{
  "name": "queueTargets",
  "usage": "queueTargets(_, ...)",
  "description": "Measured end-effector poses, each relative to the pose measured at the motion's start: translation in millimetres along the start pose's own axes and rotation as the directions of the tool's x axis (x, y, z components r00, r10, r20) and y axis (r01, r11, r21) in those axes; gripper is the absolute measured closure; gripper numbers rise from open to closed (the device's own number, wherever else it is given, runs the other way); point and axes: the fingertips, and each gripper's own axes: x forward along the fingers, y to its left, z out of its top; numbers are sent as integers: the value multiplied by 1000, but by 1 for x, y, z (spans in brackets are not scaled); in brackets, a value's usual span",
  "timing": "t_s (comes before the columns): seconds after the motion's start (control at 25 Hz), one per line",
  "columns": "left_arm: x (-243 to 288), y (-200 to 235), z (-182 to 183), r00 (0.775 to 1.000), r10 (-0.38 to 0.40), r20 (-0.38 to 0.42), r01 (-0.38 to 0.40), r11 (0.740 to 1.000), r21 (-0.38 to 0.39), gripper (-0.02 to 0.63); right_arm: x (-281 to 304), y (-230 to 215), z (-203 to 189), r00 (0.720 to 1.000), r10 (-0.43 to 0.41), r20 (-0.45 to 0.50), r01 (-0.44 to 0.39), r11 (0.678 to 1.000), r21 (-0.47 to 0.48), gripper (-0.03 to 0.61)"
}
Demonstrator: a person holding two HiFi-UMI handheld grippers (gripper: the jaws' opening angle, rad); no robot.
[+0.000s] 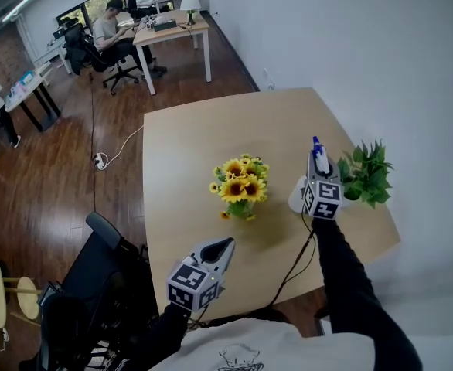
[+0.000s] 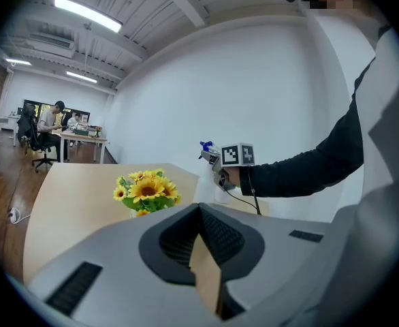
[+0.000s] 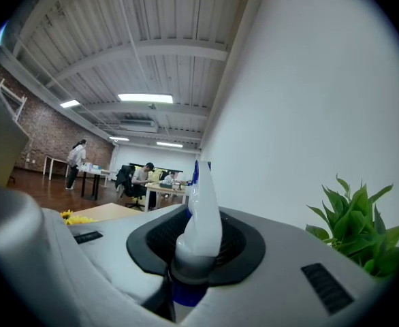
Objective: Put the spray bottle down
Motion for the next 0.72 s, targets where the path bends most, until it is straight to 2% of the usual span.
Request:
queueTargets(0.32, -2, 0, -2, 1000, -1, -4, 1, 1000, 1, 621, -4, -1, -6, 1000, -13, -4, 13, 1000, 12, 525)
queueTargets(0.72, -6, -2, -6, 1000, 0, -5, 0, 1000, -11, 621, -8, 4, -8, 1000, -12, -6, 12, 1000, -18, 524)
